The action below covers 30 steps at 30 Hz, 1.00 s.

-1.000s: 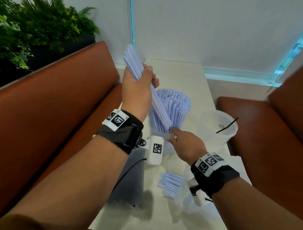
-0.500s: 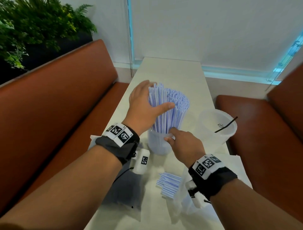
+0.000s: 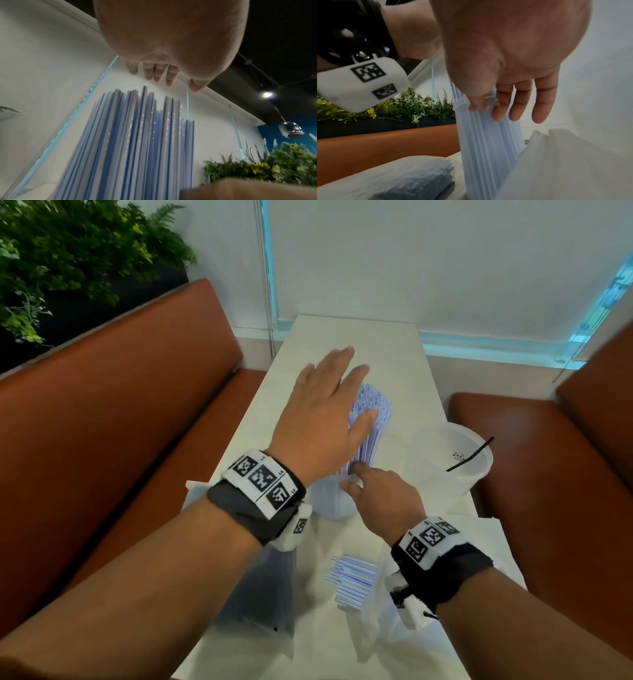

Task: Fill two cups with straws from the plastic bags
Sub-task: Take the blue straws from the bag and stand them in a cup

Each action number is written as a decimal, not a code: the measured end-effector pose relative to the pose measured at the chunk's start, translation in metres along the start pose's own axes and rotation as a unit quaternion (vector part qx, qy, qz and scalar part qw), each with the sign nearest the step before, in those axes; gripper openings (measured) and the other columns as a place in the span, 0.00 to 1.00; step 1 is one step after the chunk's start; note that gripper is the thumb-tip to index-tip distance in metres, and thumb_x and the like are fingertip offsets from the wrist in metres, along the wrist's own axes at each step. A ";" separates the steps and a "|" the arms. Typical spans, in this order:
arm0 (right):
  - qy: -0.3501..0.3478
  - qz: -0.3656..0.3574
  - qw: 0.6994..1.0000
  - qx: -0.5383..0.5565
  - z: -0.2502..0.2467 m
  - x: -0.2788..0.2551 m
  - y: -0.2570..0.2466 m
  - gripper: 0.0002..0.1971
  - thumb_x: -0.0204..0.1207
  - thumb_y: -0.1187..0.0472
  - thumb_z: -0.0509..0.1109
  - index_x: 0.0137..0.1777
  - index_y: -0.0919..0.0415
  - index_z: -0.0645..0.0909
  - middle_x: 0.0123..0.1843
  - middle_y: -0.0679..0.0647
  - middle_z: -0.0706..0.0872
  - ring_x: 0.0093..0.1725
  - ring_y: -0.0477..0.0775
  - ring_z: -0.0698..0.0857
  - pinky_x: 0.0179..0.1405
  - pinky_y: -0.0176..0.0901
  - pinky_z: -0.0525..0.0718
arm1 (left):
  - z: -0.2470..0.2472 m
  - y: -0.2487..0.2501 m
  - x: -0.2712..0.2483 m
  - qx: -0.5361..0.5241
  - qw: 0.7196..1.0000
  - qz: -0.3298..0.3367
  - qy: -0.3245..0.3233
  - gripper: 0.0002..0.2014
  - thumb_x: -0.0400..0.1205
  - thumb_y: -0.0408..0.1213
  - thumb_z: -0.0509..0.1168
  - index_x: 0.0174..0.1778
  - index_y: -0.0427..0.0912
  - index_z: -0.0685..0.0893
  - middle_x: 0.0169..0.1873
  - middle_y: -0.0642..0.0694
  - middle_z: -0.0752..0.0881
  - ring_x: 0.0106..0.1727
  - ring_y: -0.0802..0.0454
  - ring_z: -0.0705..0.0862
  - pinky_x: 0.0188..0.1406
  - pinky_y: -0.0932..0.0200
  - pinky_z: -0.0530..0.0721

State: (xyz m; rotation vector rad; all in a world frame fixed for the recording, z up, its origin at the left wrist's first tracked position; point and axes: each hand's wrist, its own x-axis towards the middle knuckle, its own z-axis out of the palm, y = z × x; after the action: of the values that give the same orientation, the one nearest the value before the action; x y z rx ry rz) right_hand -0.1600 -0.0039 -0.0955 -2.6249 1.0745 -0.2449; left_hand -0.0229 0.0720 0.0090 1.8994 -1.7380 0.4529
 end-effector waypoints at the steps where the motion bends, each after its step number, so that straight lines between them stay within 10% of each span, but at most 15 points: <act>1: -0.002 0.005 1.000 0.003 -0.001 0.000 -0.001 0.10 0.85 0.40 0.55 0.60 0.41 0.71 0.47 0.48 0.85 0.51 0.59 0.84 0.37 0.49 0.74 | 0.004 0.001 -0.002 0.025 0.999 -0.012 -0.025 0.32 0.88 0.55 0.55 0.85 0.38 0.66 0.86 0.38 0.63 0.87 0.40 0.59 0.85 0.43 0.54; 8: -0.004 -0.026 1.000 0.000 -0.012 -0.012 -0.005 0.14 0.87 0.47 0.56 0.71 0.45 0.70 0.55 0.49 0.86 0.55 0.59 0.85 0.41 0.49 0.74 | 0.001 -0.012 -0.006 0.022 0.990 -0.016 -0.137 0.34 0.85 0.60 0.60 0.85 0.47 0.67 0.83 0.45 0.68 0.84 0.47 0.64 0.84 0.46 0.60; 12: 0.123 0.015 0.991 0.055 -0.018 -0.035 0.002 0.10 0.82 0.41 0.57 0.59 0.41 0.67 0.39 0.42 0.82 0.41 0.52 0.85 0.35 0.47 0.74 | -0.018 -0.003 -0.029 -0.108 0.992 -0.057 0.005 0.28 0.79 0.59 0.67 0.74 0.50 0.80 0.73 0.46 0.76 0.75 0.47 0.74 0.75 0.45 0.72; 15: 0.026 0.144 0.989 -0.030 -0.014 -0.042 0.019 0.26 0.77 0.29 0.57 0.64 0.47 0.69 0.53 0.48 0.85 0.51 0.57 0.87 0.41 0.50 0.73 | -0.024 0.006 -0.052 -0.171 0.978 -0.035 0.116 0.13 0.81 0.49 0.67 0.54 0.46 0.86 0.52 0.50 0.83 0.54 0.52 0.82 0.56 0.51 0.81; 18: -0.133 0.214 0.963 -0.095 -0.007 -0.045 0.028 0.33 0.72 0.26 0.61 0.64 0.52 0.72 0.58 0.52 0.85 0.57 0.58 0.86 0.45 0.50 0.75 | -0.011 0.022 -0.072 -0.171 0.984 -0.046 -0.034 0.09 0.83 0.52 0.61 0.44 0.52 0.82 0.39 0.56 0.82 0.41 0.56 0.81 0.42 0.50 0.83; 23: -0.168 0.194 0.966 -0.013 -0.001 -0.046 0.030 0.05 0.77 0.56 0.63 0.41 0.54 0.74 0.43 0.50 0.83 0.44 0.58 0.83 0.39 0.44 0.74 | 0.046 0.030 -0.108 -0.063 0.891 -0.025 -0.448 0.17 0.87 0.52 0.62 0.69 0.51 0.82 0.62 0.50 0.85 0.59 0.48 0.84 0.53 0.54 0.79; 30: -0.180 0.134 0.974 0.020 -0.013 -0.043 0.022 0.16 0.80 0.68 0.59 0.30 0.57 0.65 0.39 0.56 0.82 0.41 0.57 0.83 0.34 0.42 0.73 | 0.103 0.066 -0.121 -0.066 0.877 0.048 -0.473 0.15 0.85 0.38 0.64 0.66 0.38 0.80 0.64 0.41 0.79 0.60 0.41 0.80 0.58 0.46 0.82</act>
State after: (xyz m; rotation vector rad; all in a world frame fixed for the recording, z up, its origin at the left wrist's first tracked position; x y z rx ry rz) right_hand -0.2085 0.0088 -0.0927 -2.3288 1.2537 0.2563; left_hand -0.1127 0.1081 -0.1327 2.0808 -2.3526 -0.6914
